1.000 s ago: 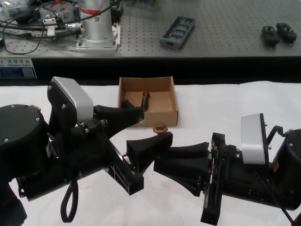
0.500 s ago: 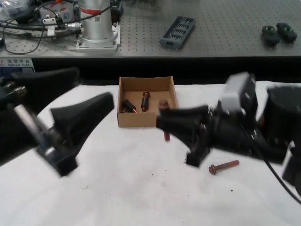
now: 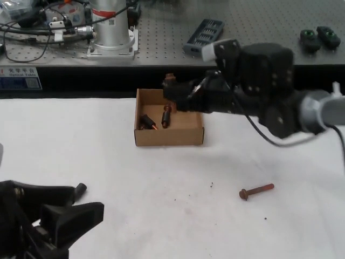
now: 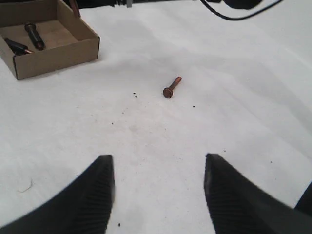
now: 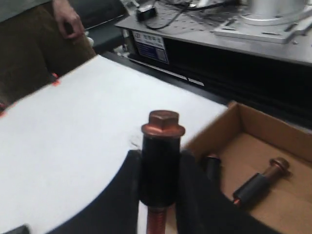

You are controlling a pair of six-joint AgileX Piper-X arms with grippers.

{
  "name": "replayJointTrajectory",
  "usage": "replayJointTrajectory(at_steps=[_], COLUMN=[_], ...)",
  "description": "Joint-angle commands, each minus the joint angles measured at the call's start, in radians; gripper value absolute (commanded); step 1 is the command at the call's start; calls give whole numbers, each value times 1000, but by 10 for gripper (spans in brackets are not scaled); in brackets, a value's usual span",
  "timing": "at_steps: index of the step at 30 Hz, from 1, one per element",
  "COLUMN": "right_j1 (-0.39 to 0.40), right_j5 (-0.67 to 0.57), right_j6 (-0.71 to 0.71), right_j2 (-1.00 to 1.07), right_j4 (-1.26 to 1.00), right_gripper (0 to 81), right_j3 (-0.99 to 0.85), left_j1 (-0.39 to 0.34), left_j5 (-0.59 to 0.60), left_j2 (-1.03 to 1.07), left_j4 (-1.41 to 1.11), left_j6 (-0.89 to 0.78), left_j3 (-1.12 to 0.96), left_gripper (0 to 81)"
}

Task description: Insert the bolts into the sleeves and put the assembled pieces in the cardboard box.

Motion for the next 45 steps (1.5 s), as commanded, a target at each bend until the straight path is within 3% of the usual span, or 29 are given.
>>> replayJointTrajectory(at_steps=[1, 7, 13, 15, 19, 20, 24, 29, 31, 35, 45], right_j1=[-15, -39, -46, -46, -46, -46, -48, -48, -48, -64, -138], right_j5=[58, 72, 68, 62, 90, 88, 48, 65, 118, 338, 384], right_j6=[14, 14, 47, 47, 97, 101, -68, -459, -629, -888, -908], right_j2=[71, 185, 203, 203, 203, 203, 170, 56, 1, -65, -69], right_j4=[188, 363, 410, 444, 516, 531, 627, 945, 1092, 1302, 1604], right_gripper=[13, 13, 27, 108, 449, 469, 359, 349, 349, 349, 348], right_j3=[-186, -400, -429, -429, -429, -429, -429, -429, -423, -423, -423], left_j1=[-5, -5, -5, -5, -5, -5, -5, -5, -5, -5, -5], left_j5=[-19, -9, -9, -9, 5, 11, 37, 60, 72, 105, 112], left_j2=[-3, -3, -3, -3, -3, -3, -3, -3, -3, -3, -3], left_j4=[52, 71, 105, 102, 102, 102, 102, 93, 93, 65, -9], left_j6=[-4, -11, -14, -14, -14, -15, -15, -15, -15, -15, -15], left_j3=[-5, -5, -5, -5, -5, -5, -5, -9, -16, -24, -24], left_gripper=[340, 304, 304, 304, 304, 304, 304, 304, 304, 304, 304])
